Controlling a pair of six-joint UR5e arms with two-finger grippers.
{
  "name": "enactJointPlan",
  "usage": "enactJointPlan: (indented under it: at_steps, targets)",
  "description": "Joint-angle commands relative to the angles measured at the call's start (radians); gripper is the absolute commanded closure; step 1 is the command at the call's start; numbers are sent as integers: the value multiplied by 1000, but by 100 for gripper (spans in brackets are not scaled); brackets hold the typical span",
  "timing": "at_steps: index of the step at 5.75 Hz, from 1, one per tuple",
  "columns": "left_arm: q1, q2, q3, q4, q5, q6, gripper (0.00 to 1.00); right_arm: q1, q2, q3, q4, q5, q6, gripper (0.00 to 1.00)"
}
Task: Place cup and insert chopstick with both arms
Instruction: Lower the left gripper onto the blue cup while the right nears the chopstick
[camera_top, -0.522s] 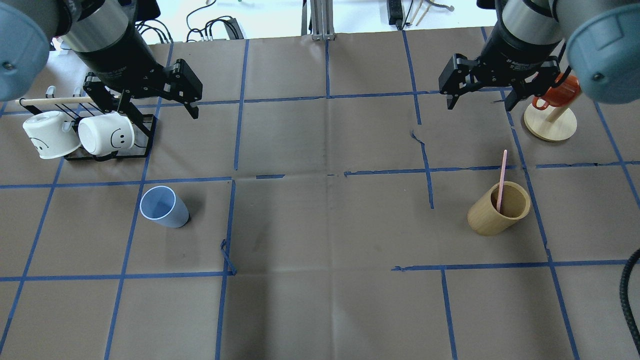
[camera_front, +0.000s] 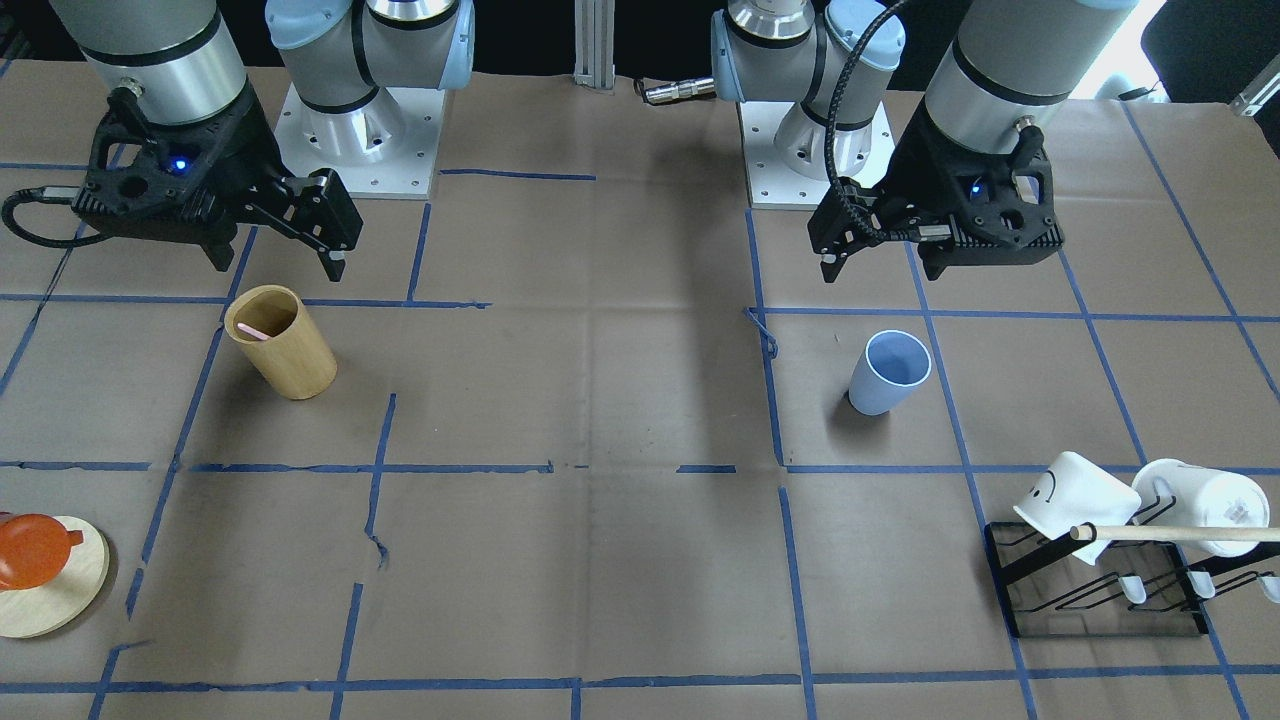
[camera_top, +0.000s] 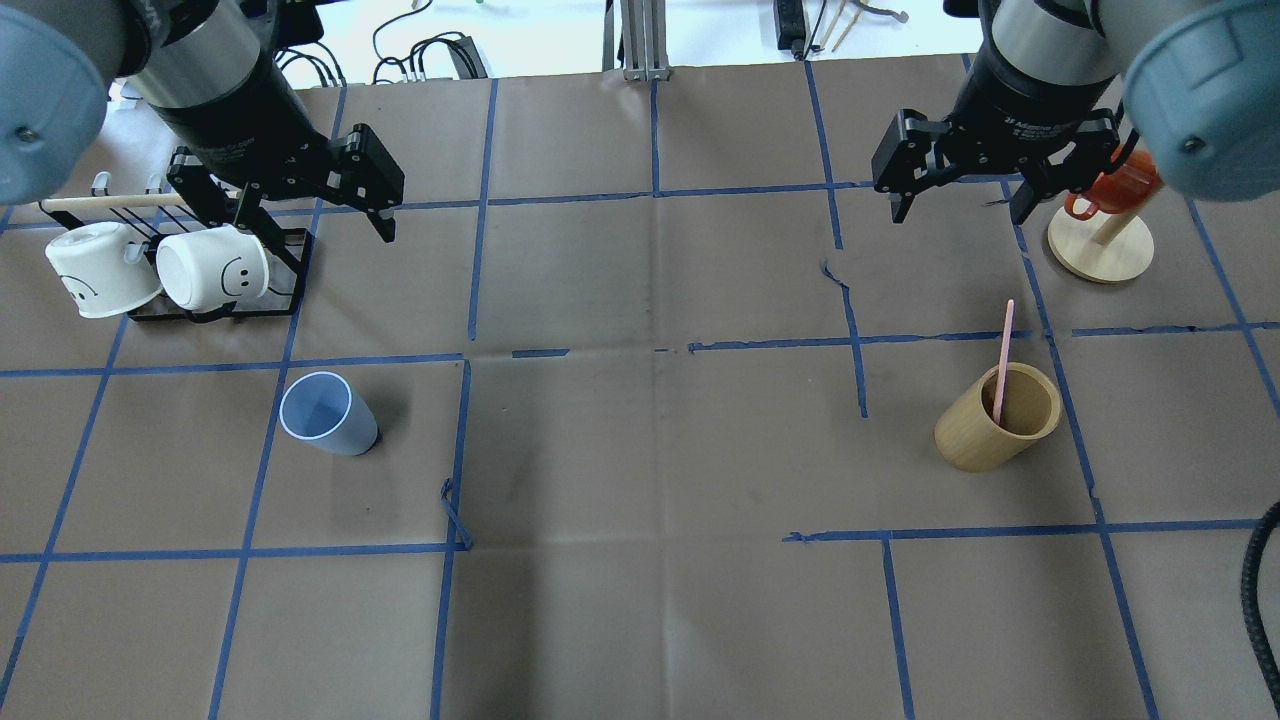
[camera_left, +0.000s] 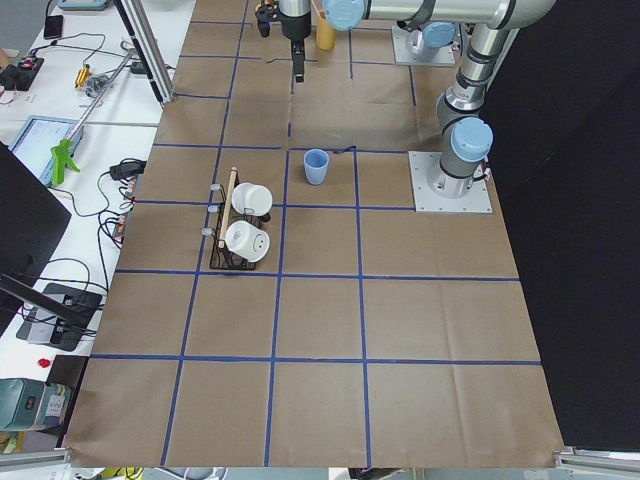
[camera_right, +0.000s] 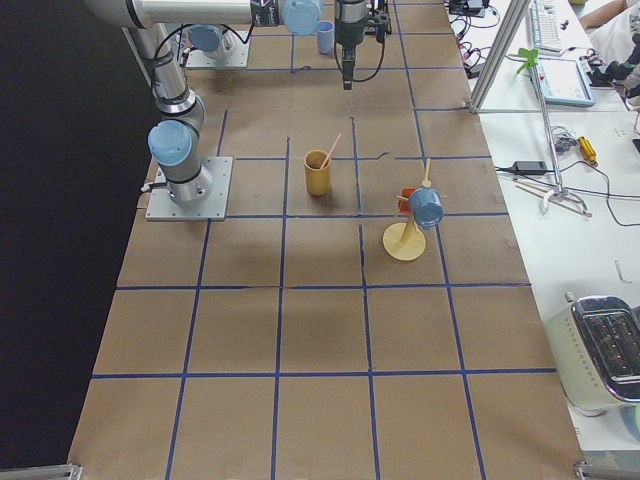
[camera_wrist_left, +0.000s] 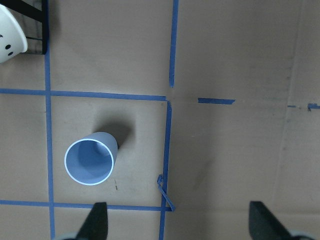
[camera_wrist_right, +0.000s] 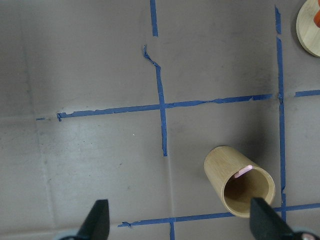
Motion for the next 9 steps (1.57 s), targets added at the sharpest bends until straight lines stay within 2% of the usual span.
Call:
enactJointPlan:
  at_steps: [1,2,3,4,5,6,7,8,9]
  targets:
    - [4,33,-23,8,-4,27,1,-10,3,11,3,3,-13,0]
    - [13,26,-60,40,-1,41,1,-45,4,16,-6,-2,-120,0]
    - [75,26,-136,56,1,94,1,-141,-3,42,-3,-2,-235,0]
    - [139,23,-245,123,5,167,1,-238,-70,129,-20,21,-363,0]
    - [158,18,-381,263,2,176,1,-246,-132,219,-121,33,-369,0]
    - [168,0,-521,456,4,185,1,-247,-134,284,-244,36,-371,0]
    - [168,-67,-571,591,4,185,2,-243,-134,350,-326,76,-371,0]
    - [168,-124,-560,624,4,196,36,-242,-134,464,-503,84,-363,0]
    - [166,-129,-566,632,7,199,75,-240,-123,569,-688,82,-361,0]
